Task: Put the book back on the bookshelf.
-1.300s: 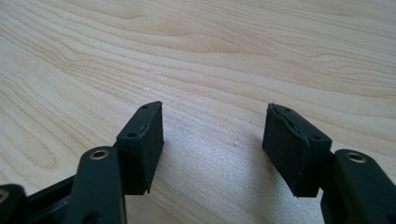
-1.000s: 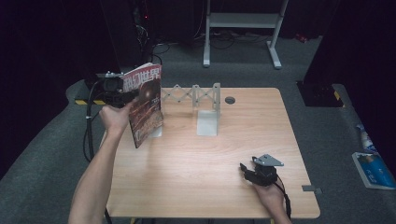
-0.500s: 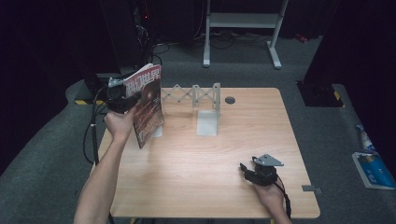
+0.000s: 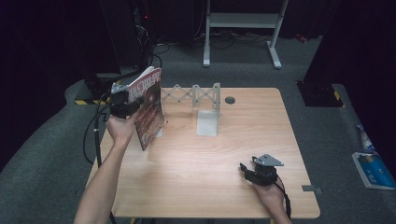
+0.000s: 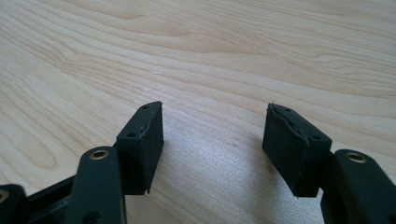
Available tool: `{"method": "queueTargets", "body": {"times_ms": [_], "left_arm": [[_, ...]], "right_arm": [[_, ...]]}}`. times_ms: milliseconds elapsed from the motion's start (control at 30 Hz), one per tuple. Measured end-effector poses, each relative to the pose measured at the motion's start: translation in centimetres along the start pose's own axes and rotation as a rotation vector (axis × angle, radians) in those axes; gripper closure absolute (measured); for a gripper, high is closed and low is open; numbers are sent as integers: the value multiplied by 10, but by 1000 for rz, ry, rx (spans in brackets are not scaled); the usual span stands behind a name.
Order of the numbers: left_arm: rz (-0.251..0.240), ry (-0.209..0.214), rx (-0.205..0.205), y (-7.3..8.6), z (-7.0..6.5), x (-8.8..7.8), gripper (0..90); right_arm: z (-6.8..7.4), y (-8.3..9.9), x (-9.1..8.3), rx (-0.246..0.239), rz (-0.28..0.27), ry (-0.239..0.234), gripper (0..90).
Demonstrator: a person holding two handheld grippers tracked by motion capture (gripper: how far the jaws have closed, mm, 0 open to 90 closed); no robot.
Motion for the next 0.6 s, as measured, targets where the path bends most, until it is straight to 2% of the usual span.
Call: {"method": "queueTargets", "body": {"times_ms": [167, 400, 600], "left_arm": [[42, 3, 17, 0, -1, -1, 821], [90, 25, -2, 2, 1, -2, 818], [129, 25, 9, 2, 1, -4, 816]], "right_arm": [[0, 0, 0, 0, 0, 0, 383], [0, 0, 0, 0, 0, 0, 383], [0, 0, 0, -3, -1, 0, 383]]}}
Point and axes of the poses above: each handheld gripper's, and its own axes: x roughly forward along the jaws, y roughly out of its underside, z roughly to its left, the point moved 7 cm from there along x, roughly forward along the jaws, and after that the axes turned 8 degrees about x, right-handed, at the moved point
